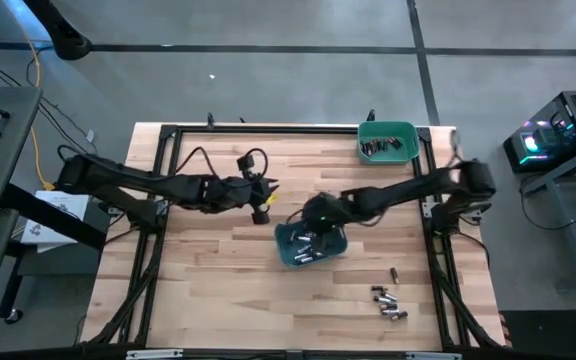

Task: Sort batteries
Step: Put the silver battery into the blue bin, then put the black battery into the green bin

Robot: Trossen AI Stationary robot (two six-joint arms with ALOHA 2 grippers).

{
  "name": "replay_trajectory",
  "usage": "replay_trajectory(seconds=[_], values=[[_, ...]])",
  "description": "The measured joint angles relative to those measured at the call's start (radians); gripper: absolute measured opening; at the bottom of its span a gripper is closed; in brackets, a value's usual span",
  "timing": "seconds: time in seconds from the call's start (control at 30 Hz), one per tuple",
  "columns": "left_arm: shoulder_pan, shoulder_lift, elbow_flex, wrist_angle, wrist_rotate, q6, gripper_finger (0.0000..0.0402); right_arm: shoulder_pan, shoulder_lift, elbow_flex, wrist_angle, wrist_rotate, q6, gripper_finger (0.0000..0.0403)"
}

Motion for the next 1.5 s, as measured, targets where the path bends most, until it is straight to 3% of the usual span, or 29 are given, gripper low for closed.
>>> replay_trajectory(seconds=[0.27, 0.6, 0.73, 0.9, 1.0, 1.13, 1.33, 1.5], values=[[-0.019, -0.021, 0.000, -0.030, 0.003, 0.045, 0.0048, 0.000, 0.167, 0.118, -0.181, -0.027, -0.026, 0.0027], [-0.023, -0.020, 0.000, -0.075, 0.014, 0.017, 0.0048, 0.002, 0.174, 0.191, -0.292, -0.023, 0.065, 0.0120], [-0.024, -0.020, 0.000, -0.077, 0.014, 0.021, 0.0048, 0.046, 0.142, 0.283, -0.399, 0.083, 0.117, 0.0127], [-0.020, -0.020, 0.000, -0.078, 0.014, 0.030, 0.0048, 0.198, 0.064, 0.332, -0.495, 0.275, 0.211, 0.0129], [-0.015, -0.019, -0.005, -0.063, 0.013, 0.041, 0.0048, 0.330, 0.015, 0.319, -0.510, 0.339, 0.366, 0.0129], [-0.009, -0.018, -0.081, 0.130, 0.020, 0.104, 0.0048, 0.505, -0.012, 0.304, -0.531, 0.362, 0.683, 0.0130], [-0.024, -0.018, -0.157, 0.275, 0.153, 0.059, 0.0048, 0.698, -0.005, 0.304, -0.555, 0.356, 1.198, 0.0130], [-0.047, -0.018, -0.172, 0.291, 0.173, 0.056, 0.0048, 0.777, -0.005, 0.303, -0.868, 0.326, 1.669, 0.0133]])
